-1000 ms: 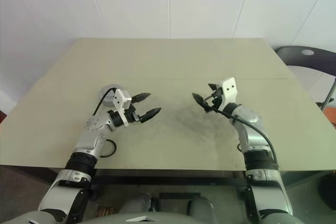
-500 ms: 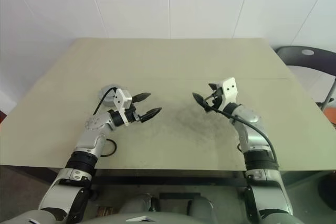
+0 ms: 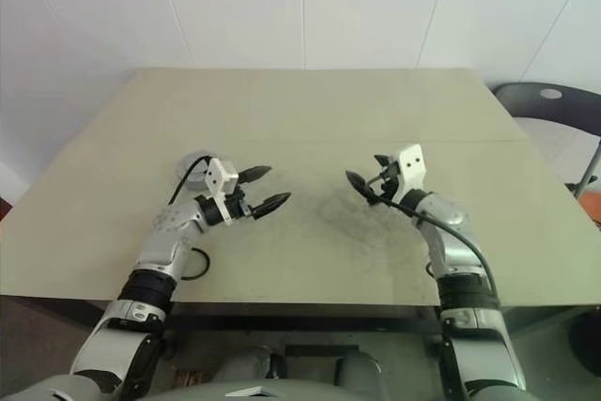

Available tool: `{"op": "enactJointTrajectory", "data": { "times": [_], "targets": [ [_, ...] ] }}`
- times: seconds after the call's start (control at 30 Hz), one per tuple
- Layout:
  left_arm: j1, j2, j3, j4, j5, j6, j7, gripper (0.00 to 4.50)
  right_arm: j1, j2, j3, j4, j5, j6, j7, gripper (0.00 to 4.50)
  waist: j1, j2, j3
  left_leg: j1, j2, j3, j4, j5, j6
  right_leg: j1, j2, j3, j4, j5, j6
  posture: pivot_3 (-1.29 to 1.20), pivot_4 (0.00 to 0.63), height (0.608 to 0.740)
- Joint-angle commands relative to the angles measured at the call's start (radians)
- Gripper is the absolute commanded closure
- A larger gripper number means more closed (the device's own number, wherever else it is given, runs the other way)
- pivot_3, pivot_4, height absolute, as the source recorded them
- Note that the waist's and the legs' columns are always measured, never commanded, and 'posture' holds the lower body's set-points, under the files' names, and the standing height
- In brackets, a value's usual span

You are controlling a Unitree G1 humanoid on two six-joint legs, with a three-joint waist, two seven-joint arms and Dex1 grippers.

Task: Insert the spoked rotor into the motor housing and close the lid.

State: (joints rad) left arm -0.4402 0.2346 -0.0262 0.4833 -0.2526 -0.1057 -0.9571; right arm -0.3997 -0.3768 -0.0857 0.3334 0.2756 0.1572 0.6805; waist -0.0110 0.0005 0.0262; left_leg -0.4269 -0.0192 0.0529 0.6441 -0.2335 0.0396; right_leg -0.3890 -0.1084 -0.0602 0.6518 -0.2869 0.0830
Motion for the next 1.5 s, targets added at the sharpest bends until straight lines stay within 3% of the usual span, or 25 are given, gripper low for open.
{"op": "enactJointTrajectory", "data": {
  "times": [0.03,1.5],
  "targets": [
    [-0.027,-0.002,-0.007,-0.006,0.000,-0.023,-0.010,0.00,-0.005,-0.017,-0.016,-0.059,-0.001,-0.016,-0.009,0.01,0.000,0.000,0.000,0.000,0.000,0.000,0.000,0.000,0.000,0.000,0.000,0.000,0.000,0.000,0.000,0.00,0.000,0.740],
    [-0.020,0.000,-0.004,-0.003,0.004,-0.035,-0.002,0.00,-0.021,-0.004,0.000,-0.035,-0.026,-0.037,0.001,0.01,0.000,0.000,0.000,0.000,0.000,0.000,0.000,0.000,0.000,0.000,0.000,0.000,0.000,0.000,0.000,0.00,0.000,0.740]
  ]
}}
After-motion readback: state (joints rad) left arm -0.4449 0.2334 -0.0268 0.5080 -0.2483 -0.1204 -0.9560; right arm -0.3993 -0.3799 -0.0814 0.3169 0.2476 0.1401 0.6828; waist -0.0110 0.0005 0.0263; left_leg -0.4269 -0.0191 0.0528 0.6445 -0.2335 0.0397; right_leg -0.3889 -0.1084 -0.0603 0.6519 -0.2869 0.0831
